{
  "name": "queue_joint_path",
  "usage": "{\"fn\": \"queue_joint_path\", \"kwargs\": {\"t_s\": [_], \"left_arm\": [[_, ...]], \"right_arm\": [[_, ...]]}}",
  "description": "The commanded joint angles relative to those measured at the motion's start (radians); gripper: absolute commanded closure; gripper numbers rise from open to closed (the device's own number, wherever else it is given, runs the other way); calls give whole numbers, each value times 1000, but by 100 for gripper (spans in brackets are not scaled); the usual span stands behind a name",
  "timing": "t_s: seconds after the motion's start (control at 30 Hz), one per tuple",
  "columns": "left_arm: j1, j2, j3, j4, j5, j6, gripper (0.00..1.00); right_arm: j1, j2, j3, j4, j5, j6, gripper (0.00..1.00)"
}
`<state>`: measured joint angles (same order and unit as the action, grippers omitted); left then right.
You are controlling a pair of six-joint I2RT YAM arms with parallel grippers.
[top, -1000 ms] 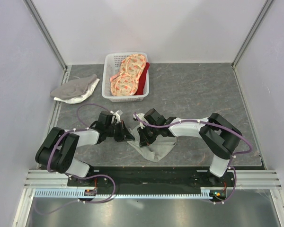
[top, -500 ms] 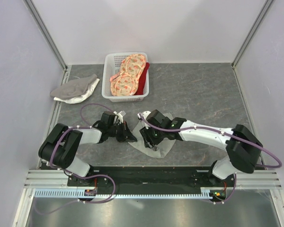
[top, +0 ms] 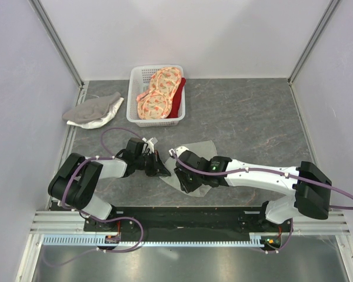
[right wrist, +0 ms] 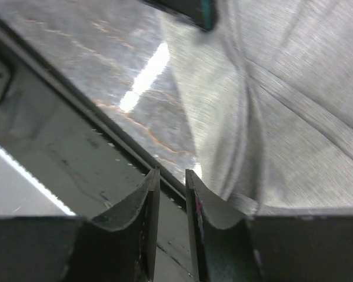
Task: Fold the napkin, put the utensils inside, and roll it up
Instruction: Roll the napkin with the utensil
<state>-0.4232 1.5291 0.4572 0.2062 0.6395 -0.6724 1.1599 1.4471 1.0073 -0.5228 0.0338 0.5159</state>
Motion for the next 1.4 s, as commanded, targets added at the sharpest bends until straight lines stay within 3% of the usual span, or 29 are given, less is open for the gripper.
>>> {"fn": "queue_joint_path", "kwargs": {"t_s": [0.0,0.43,0.8,0.9,1.13,1.37], "left_arm": [[-14,28,-6,-93,-46,69,93],[-15,22,0,-105,-46,73,93],[-20,32,15,-125,-50,79,94],[-22,40,34,-140,-54,83,94],[-31,69,60,-183,-60,92,94],[-35,86,90,-234,-67,99,94]], "right_arm": [[-14,-8,-38,-57,84,56,71],[-71,-36,-220,-40,83,119,87],[-86,67,-292,21,-28,102,89],[-85,44,-230,-9,-12,81,85],[-16,18,19,-138,141,-30,51],[106,110,96,-85,305,-140,40]]}}
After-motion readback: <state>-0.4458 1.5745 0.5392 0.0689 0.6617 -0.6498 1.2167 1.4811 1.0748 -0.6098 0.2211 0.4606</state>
